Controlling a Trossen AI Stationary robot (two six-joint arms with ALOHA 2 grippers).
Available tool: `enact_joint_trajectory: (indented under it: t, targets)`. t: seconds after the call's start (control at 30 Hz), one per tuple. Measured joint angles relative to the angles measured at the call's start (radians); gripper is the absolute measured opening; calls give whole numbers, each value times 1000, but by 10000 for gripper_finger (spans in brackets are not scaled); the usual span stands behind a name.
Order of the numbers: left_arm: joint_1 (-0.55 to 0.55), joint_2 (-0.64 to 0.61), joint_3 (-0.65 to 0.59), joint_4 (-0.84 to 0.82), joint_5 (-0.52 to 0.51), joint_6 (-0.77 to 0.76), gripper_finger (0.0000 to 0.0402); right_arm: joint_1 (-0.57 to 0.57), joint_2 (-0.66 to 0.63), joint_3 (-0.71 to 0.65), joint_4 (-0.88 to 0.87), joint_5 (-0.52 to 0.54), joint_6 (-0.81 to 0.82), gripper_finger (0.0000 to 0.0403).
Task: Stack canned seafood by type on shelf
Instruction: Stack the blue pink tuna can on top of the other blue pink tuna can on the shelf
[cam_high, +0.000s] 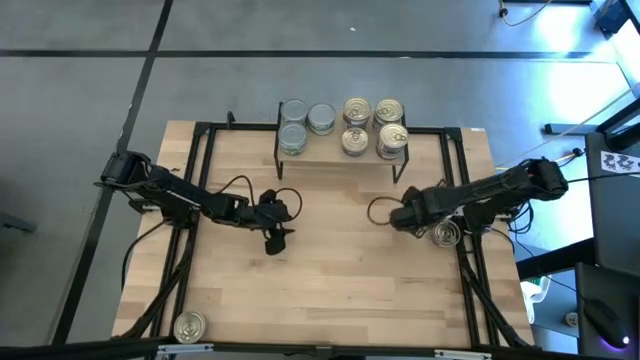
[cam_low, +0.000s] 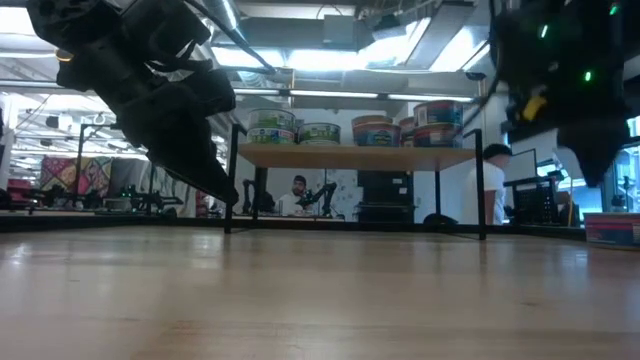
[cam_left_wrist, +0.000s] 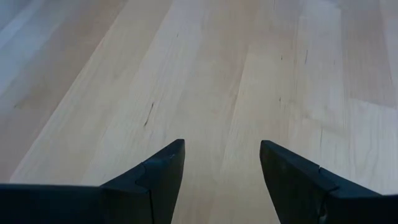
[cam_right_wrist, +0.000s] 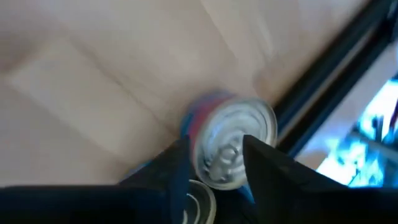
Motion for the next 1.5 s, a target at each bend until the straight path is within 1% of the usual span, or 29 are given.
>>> enact_joint_trajectory:
  t: [0.2,0.37,0.6,0.73,0.87,0.97,1.1,1.27,1.37,1.5]
  targets:
    - [0,0,0,0,0,0,207,-137,0,-86,36,-69,2,107]
    - [0,0,0,-1,0,0,207,-215,5,-107,41,-34,-13,92]
    - [0,0,0,-4,0,1,208,-287,20,-107,39,-67,-44,87]
    - [0,0,0,-5,0,9,208,-337,77,-107,41,-90,-94,87]
    - [0,0,0,-6,0,12,208,-366,140,-107,44,-90,-130,87]
    - [0,0,0,-7,0,16,208,-363,164,-107,76,-119,-172,87]
    - [0,0,0,-12,0,20,208,-340,165,-99,118,-151,-204,87]
    - [0,0,0,-13,0,22,208,-263,166,-31,177,-179,-225,87]
    - [0,0,0,-12,0,27,208,-217,164,3,274,-185,-253,87]
    - [0,0,0,-12,0,27,208,-173,162,13,454,-182,-289,87]
